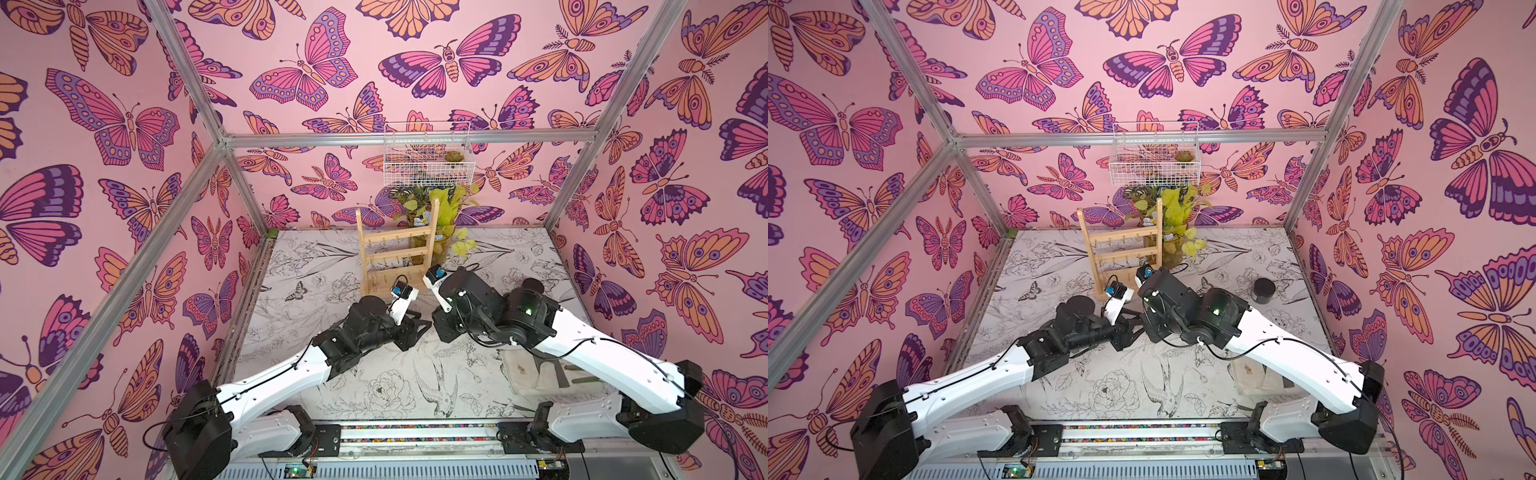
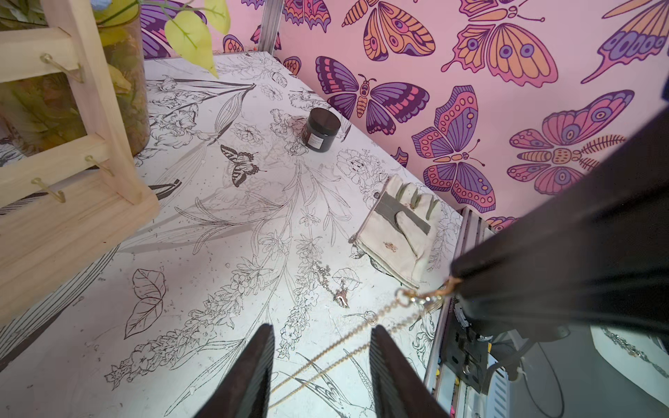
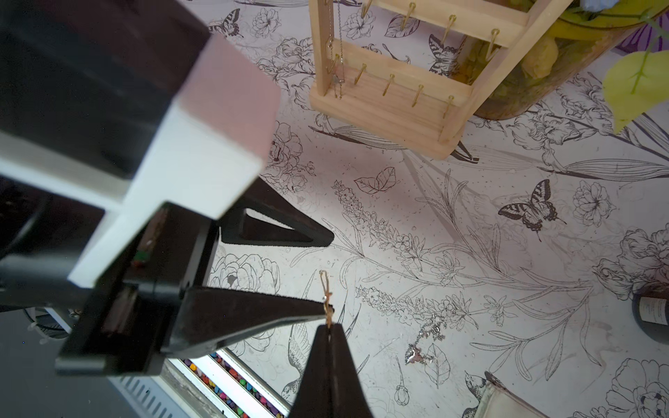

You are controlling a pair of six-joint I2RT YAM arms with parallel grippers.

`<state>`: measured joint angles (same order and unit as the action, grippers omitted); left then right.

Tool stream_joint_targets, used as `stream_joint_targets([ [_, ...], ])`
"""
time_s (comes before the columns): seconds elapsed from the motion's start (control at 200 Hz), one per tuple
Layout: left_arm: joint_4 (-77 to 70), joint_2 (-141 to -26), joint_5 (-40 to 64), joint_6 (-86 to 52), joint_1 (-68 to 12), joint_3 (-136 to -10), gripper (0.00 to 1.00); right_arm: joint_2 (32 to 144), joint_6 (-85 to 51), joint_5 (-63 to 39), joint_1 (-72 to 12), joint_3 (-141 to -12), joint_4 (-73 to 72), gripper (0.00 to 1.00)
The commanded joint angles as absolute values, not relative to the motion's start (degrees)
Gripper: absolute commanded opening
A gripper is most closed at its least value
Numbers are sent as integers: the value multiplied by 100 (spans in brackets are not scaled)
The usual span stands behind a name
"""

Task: Hang the necklace on the jewelry display stand
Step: Adjust the necklace.

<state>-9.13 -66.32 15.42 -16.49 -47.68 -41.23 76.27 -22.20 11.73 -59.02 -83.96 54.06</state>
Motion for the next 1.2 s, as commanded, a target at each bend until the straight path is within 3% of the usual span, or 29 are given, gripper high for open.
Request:
stream_joint_targets([
  [0.0,-1067,-6438,1810,-1208,-4675,-3890,51,7690,-2113,1139,-5939,-8621,5494,3],
  [0.165,-1470,-6372,2442,-1252,-4308,-3753,56,7682,-2099,1033,-5941,-8649,5467,3],
  [0.556,-1837,-6537,2955,-1136,-4151,-3705,55,7665,-2092,806,-5944,-8813,5423,2],
  [0.791,-2066,-6629,3357,-1116,-4088,-3657,53,7706,-2057,790,-5949,-8894,5414,2],
  [0.966,-2136,-6638,3467,-1126,-4078,-3600,43,7785,-1992,829,-5950,-8999,5449,2],
  [1.197,-2169,-6681,3538,-1128,-4061,-3621,39,7840,-1977,791,-5950,-9035,5423,2],
])
